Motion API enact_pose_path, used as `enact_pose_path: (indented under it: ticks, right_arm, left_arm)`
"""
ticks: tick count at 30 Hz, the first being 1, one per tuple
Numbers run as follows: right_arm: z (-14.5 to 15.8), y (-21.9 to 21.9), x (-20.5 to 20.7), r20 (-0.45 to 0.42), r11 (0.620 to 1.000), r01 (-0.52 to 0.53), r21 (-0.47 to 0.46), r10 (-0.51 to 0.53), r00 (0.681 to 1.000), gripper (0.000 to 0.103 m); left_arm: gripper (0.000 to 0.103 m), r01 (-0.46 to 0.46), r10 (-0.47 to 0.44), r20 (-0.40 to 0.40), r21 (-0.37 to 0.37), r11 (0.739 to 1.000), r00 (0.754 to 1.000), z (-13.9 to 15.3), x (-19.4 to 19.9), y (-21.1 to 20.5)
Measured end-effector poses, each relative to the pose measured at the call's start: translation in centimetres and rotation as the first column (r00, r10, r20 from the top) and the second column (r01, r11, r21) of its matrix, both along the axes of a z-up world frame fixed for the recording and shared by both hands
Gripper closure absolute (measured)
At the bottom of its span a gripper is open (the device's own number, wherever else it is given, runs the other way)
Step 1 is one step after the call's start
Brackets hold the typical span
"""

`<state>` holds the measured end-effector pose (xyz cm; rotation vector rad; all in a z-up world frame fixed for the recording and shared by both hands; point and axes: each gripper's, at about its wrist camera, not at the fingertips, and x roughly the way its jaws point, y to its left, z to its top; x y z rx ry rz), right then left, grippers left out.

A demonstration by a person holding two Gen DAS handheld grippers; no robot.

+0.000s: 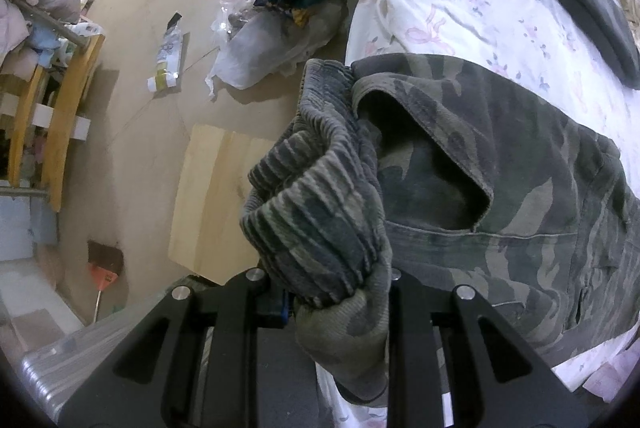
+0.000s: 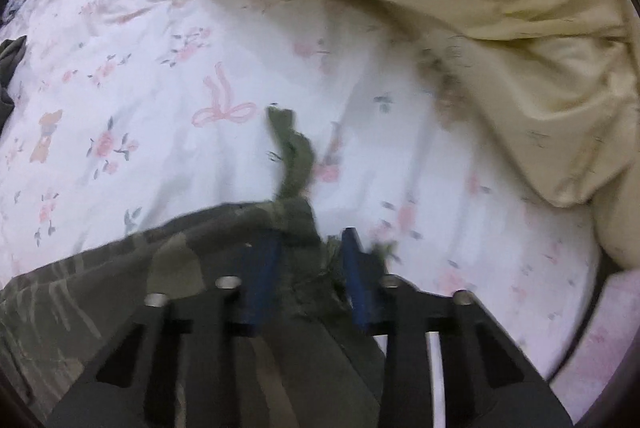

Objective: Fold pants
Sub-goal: 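Carry the cuffs toward the waistband with the left tool while the right tool releases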

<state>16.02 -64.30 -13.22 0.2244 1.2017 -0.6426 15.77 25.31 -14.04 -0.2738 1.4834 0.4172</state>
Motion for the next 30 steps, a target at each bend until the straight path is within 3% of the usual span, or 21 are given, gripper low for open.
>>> enact_pose_path:
  ticks: [2, 4, 5, 8, 10, 11, 13, 14, 15, 17, 19, 20, 21, 25, 27, 28, 30]
  right_arm:
    - [1.1, 0.4, 0.1, 0.037, 0.996, -0.020, -0.086, 0.024, 0.999, 0.101]
    - [2.9, -1.4, -1.1, 0.225, 0.996, 0.085, 0.004, -0.084, 0.971, 0.101]
    - [2.5, -1.7, -0.9, 0.209, 0.995, 0.094, 0.024, -0.097, 0.973, 0.101]
    - [0.3, -0.7, 0.7, 0.085, 0.995, 0.049, -0.085, -0.042, 0.996, 0.099]
    - [-0.4, -0.9, 0.8, 0.063, 0.994, 0.073, -0.086, -0.067, 0.996, 0.092]
    - [-0.5, -0.8, 0.7, 0.040, 0.992, 0.081, -0.095, -0.077, 0.996, 0.086]
    - [0.5, -0.2, 0.4, 0.036, 0.989, 0.082, -0.121, -0.078, 0.996, 0.065]
    - [1.1, 0.3, 0.2, 0.037, 0.988, 0.077, -0.137, -0.073, 0.997, 0.046]
    - [2.3, 1.4, 0.1, 0.057, 0.984, 0.061, -0.165, -0.052, 0.997, 0.043]
    - [4.5, 4.3, -0.3, 0.112, 0.984, -0.005, -0.177, 0.025, 0.993, 0.043]
    - [5.9, 8.4, 0.1, 0.182, 0.992, -0.105, -0.067, 0.115, 0.976, 0.051]
    - [6.2, 11.7, 0.5, 0.223, 0.982, -0.188, 0.023, 0.179, 0.958, 0.064]
    - [6.5, 15.7, 0.9, 0.255, 0.957, -0.278, 0.083, 0.249, 0.934, 0.076]
    - [6.2, 30.8, 1.3, 0.353, 0.802, -0.542, 0.252, 0.445, 0.823, 0.088]
    - [5.2, 39.9, 0.8, 0.410, 0.668, -0.648, 0.364, 0.510, 0.756, 0.088]
    - [4.7, 42.5, 0.7, 0.420, 0.628, -0.670, 0.395, 0.525, 0.740, 0.088]
    - [2.7, 50.0, 0.3, 0.442, 0.508, -0.714, 0.481, 0.563, 0.699, 0.089]
  left_arm:
    - [0.084, 0.011, -0.011, -0.008, 0.013, 1.000, 1.000, -0.1, 0.3, -0.3]
    - [0.084, 0.037, -0.036, -0.025, 0.025, 0.999, 0.999, -0.5, 0.5, -0.6]
    - [0.084, 0.047, -0.046, -0.029, 0.031, 0.998, 0.999, -0.5, 0.6, -0.7]
    - [0.084, 0.044, -0.044, -0.029, 0.025, 0.999, 0.999, -0.5, 0.6, -0.6]
    - [0.084, 0.031, -0.031, -0.018, 0.019, 0.999, 0.999, -0.3, 0.5, -0.5]
    - [0.084, 0.026, -0.026, -0.013, 0.016, 1.000, 1.000, -0.2, 0.4, -0.4]
    - [0.084, 0.029, -0.029, -0.003, 0.011, 1.000, 1.000, 0.1, 0.4, -0.4]
    - [0.084, 0.029, -0.029, 0.004, 0.009, 1.000, 1.000, 0.2, 0.4, -0.5]
    - [0.084, 0.032, -0.032, 0.013, 0.007, 0.999, 0.999, 0.4, 0.3, -0.5]
    - [0.084, 0.038, -0.039, 0.024, 0.005, 0.999, 0.999, 0.8, 0.2, -0.8]
    - [0.084, 0.048, -0.048, 0.044, 0.002, 0.999, 0.998, 1.3, 0.1, -1.0]
    - [0.084, 0.052, -0.052, 0.054, 0.002, 0.999, 0.997, 1.5, 0.1, -1.1]
    - [0.084, 0.058, -0.058, 0.065, 0.001, 0.998, 0.996, 1.8, 0.1, -1.3]
    - [0.084, 0.104, -0.104, 0.118, 0.004, 0.995, 0.988, 3.3, -0.4, -2.4]
    - [0.084, 0.119, -0.118, 0.135, -0.001, 0.993, 0.984, 3.7, -0.6, -2.6]
    - [0.084, 0.124, -0.121, 0.149, -0.011, 0.992, 0.981, 3.9, -0.8, -2.6]
    - [0.085, 0.129, -0.124, 0.164, -0.020, 0.991, 0.979, 4.3, -0.8, -2.6]
